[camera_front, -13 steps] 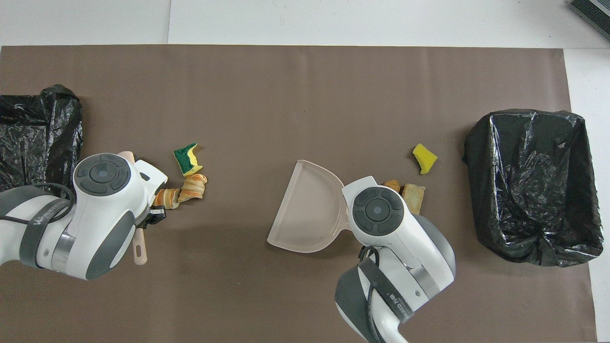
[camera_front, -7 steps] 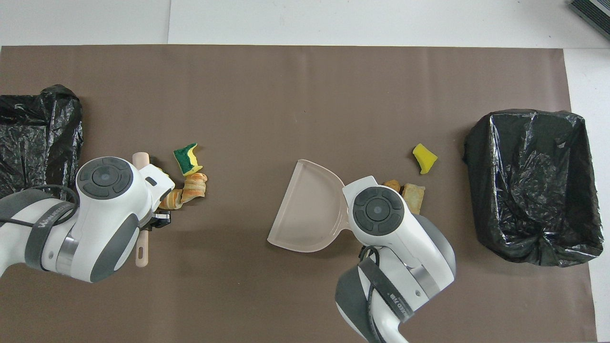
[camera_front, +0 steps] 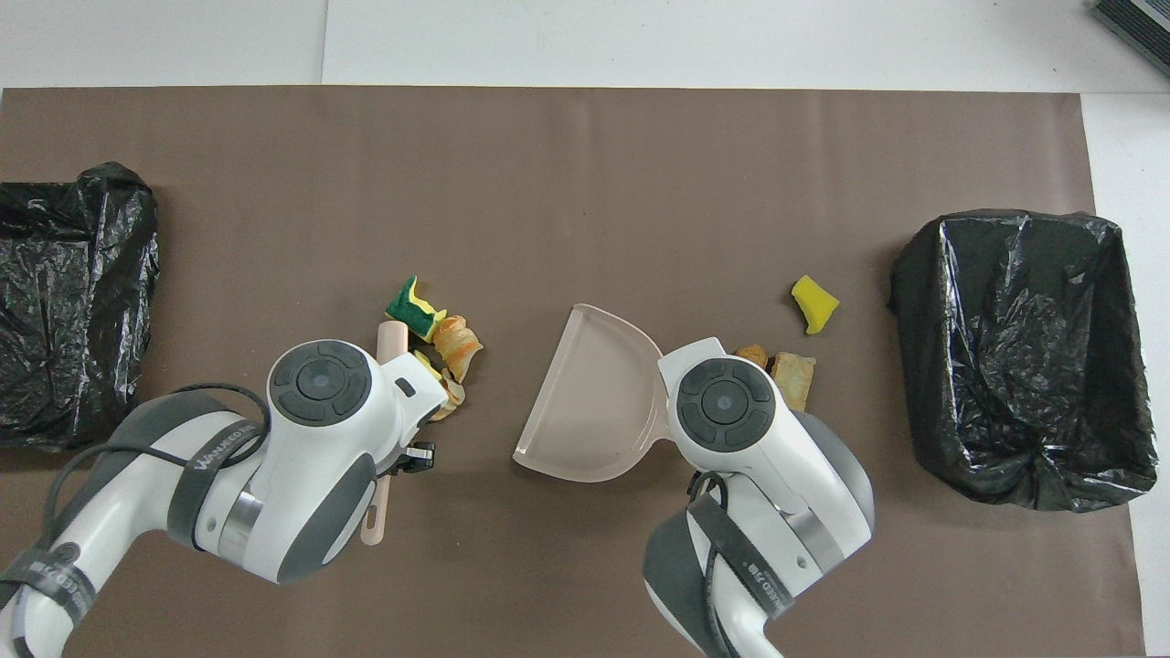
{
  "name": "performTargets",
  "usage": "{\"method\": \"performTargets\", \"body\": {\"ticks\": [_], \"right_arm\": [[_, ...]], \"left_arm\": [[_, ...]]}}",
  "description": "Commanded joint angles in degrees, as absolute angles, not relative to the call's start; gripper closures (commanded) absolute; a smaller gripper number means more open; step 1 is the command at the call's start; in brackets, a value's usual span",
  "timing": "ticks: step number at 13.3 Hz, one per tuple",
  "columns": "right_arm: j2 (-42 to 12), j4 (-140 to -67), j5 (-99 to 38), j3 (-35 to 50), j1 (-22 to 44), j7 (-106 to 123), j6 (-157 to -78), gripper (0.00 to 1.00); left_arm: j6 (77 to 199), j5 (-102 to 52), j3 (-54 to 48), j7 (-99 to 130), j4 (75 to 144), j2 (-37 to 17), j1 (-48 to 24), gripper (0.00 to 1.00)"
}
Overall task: Sweep and dump trash in bin
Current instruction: 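Sweep the sponges and bread into the dustpan with the left gripper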
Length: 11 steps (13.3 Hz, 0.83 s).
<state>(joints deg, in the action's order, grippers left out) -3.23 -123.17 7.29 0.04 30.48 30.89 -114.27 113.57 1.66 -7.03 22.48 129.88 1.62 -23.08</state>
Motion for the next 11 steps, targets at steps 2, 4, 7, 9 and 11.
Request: {"method": "performTargets", "body": {"ticks": [2,4,7,9,11], "right_arm": [[-2.64,-123.31,8.61,0.18,30.32,28.74,-112.68,1.0],[-2.72,-123.49,8.18,0.26,29.71,28.39,-112.76,1.0],[-2.64,-123.84,7.38,0.26,28.57,29.7,-112.59,1.0],[-2.55,-124.1,7.38,0.26,28.56,29.97,-112.59,1.0],[-2.55,-124.1,6.86,0.26,28.56,29.88,-112.59,1.0]], "left_arm": [[116.98,-5.07,-6.15,22.67,128.6,-0.43,-29.43,1.0],[116.9,-7.82,-6.24,22.94,127.79,-0.44,-32.77,1.0],[113.49,-9.93,-6.15,27.22,122.37,-1.05,-37.61,1.0],[110.58,-9.93,-6.15,29.7,117.09,-2.9,-37.79,1.0],[110.22,-9.23,-5.98,29.79,115.76,-2.55,-36.92,1.0]]}}
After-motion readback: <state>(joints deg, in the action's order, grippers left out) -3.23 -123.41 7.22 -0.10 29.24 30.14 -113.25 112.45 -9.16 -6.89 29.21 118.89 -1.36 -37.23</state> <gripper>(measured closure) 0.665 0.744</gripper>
